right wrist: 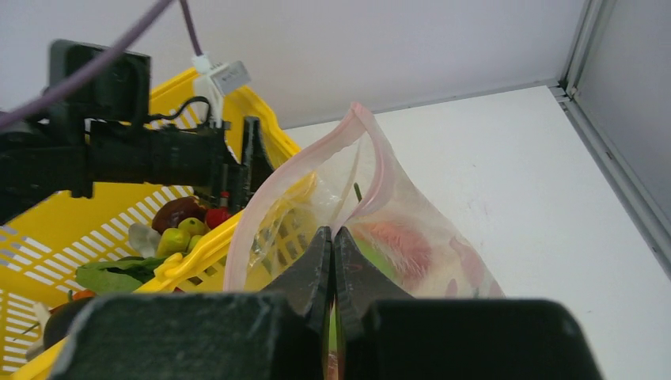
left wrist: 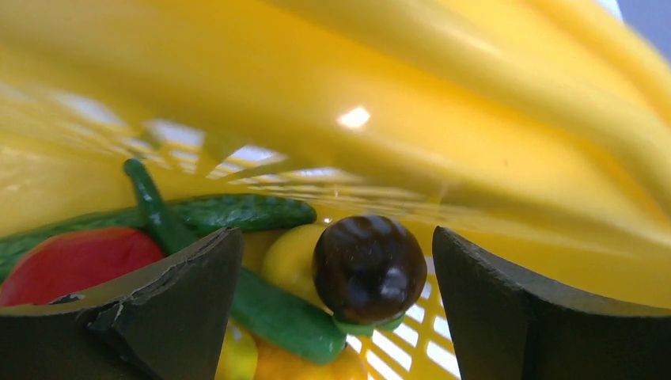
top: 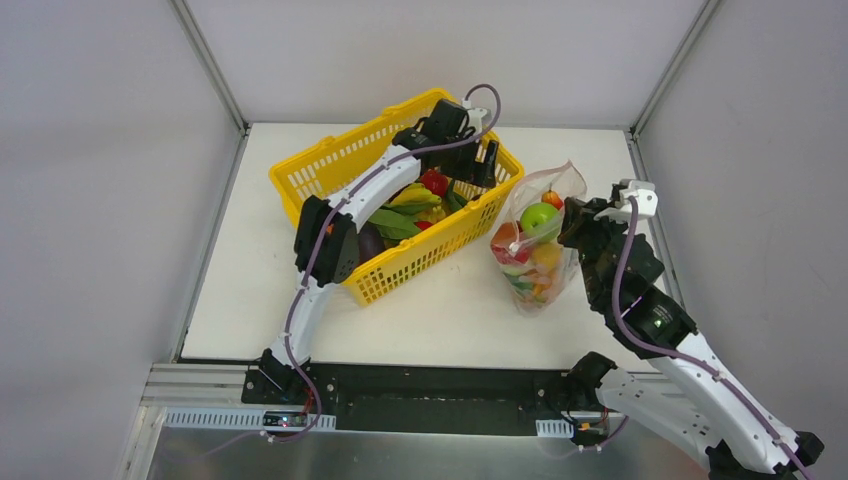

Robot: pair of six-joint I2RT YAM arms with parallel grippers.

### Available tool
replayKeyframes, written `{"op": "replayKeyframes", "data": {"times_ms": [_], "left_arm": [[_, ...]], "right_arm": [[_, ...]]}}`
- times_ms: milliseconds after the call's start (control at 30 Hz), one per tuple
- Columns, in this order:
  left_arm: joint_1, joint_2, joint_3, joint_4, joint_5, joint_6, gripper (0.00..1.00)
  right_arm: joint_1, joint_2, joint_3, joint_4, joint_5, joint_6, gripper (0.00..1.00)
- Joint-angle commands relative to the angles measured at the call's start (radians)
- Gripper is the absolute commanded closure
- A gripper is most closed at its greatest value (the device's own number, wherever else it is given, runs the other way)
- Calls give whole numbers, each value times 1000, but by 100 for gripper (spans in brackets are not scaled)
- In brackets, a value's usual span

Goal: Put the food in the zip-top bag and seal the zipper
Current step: Pick up the fake vegetable from the bin.

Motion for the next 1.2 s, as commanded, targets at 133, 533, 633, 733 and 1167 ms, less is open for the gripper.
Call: {"op": "replayKeyframes", "data": {"times_ms": [133,533,633,733,1167], "left_arm": [[-51,65,3,38,-82,87,13],[-73,44,-73,-37,-96,213,20],[-72,21,-95,-48,-62,228,16],[-78,-6,-148,-7,-41,229,19],[-81,-122,-272,0,38,210,12]], "right_arm": [[-6,-34,23,31,-39,75,100],[-6,-45,39,-7,-53,112,100],[-6,-43,43,-16,-57,125,100],[-7,-38,46,-19,-64,133,100],[-7,-41,56,-54,-78,175,100]]}}
